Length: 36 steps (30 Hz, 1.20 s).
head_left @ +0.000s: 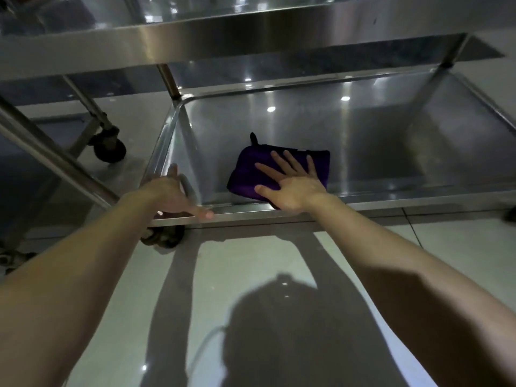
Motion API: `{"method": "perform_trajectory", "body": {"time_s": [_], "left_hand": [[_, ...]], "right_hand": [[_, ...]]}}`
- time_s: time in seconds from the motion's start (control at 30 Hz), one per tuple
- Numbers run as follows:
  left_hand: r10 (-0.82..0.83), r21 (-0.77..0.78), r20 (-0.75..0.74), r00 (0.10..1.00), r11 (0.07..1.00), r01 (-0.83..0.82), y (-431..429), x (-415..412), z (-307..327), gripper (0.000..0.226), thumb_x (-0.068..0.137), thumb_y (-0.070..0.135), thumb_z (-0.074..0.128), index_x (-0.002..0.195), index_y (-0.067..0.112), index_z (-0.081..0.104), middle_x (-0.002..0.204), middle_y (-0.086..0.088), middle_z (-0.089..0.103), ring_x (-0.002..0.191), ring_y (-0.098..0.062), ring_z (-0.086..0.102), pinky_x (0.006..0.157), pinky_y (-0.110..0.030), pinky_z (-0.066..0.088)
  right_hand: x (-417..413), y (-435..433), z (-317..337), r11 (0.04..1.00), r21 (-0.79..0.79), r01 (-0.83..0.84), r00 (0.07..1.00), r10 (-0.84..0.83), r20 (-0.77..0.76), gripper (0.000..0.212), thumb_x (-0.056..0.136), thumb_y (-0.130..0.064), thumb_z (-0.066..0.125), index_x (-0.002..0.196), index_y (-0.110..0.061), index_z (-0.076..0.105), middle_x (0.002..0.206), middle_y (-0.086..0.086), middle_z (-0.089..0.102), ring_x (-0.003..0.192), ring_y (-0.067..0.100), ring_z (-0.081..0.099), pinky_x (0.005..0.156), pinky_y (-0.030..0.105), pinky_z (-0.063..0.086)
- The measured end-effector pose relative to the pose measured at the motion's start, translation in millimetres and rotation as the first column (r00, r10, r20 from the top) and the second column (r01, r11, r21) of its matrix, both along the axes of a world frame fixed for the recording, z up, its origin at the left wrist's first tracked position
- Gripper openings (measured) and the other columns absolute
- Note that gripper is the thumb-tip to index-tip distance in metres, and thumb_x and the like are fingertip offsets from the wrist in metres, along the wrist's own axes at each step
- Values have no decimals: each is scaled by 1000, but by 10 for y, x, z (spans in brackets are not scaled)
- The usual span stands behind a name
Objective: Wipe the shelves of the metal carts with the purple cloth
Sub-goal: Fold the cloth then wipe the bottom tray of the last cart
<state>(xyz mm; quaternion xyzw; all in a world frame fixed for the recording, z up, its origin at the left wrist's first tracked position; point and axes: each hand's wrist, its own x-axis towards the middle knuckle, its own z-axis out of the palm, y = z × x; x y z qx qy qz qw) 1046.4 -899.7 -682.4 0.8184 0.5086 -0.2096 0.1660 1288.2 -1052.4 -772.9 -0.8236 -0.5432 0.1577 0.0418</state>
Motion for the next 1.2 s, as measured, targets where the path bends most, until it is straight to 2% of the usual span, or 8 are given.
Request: {"method": "perform_trajectory", "body": {"time_s": [0.07,0.17,0.4,0.5,0.63,0.9,1.07,1.2], "left_hand": [[-24,27,10,1000,999,24,56,-28,-26,182,32,100,78,173,18,-2,169,-12,45,140,-37,56,100,-38,52],[-69,125,-8,998,990,69,165,-116,-127,190,5,117,51,165,17,23,162,-10,51,142,-37,54,108,-45,53],[-68,164,-9,998,984,68,315,-148,-274,195,5,118,49,168,16,16,169,-12,38,153,-37,41,118,-51,47],[-31,136,-10,999,990,32,290,-117,-224,197,3,112,52,170,19,7,173,-14,30,156,-40,37,119,-57,46],[3,145,-6,1000,989,-2,250,-137,-199,202,-8,111,45,169,16,17,175,-10,27,159,-37,32,120,-60,43],[17,129,-1,1000,992,-16,147,-156,-130,202,-6,113,41,171,19,13,175,-12,23,163,-37,22,126,-62,33],[31,112,-12,999,993,-30,111,-148,-75,188,23,111,66,174,22,-3,182,-12,6,166,-40,12,127,-66,29],[44,89,21,999,995,-45,91,-153,-42,187,28,109,70,174,22,-9,182,-15,-4,168,-41,3,128,-65,22]], "right_hand": [[275,55,10,999,2,52,999,-52,-9,74,98,-86,19,166,-61,2,179,-14,-17,164,15,-22,126,58,-24],[696,234,15,991,13,130,991,-131,16,75,98,-87,17,167,-59,3,179,-13,-16,165,17,-20,127,60,-21],[919,1329,13,986,15,166,983,-166,74,75,101,-83,16,169,-54,2,181,-1,-15,165,30,-17,124,71,-17],[628,1831,35,997,15,77,994,-78,70,73,102,-81,15,168,-54,-2,180,1,-17,165,33,-19,123,74,-18],[1,2094,-2,998,44,-50,997,48,53,72,99,-81,13,166,-58,0,181,0,-15,165,31,-18,120,71,-23],[-767,930,-64,973,11,-231,973,231,26,69,96,-82,4,162,-64,-6,178,-10,-23,162,18,-29,119,60,-33],[-723,325,96,983,-37,-179,984,179,-7,70,97,-85,5,164,-64,0,178,-15,-18,162,12,-26,126,58,-25],[-806,360,123,997,-55,-50,998,51,24,69,100,-83,13,165,-62,0,179,-12,-17,164,15,-23,127,60,-22]]}}
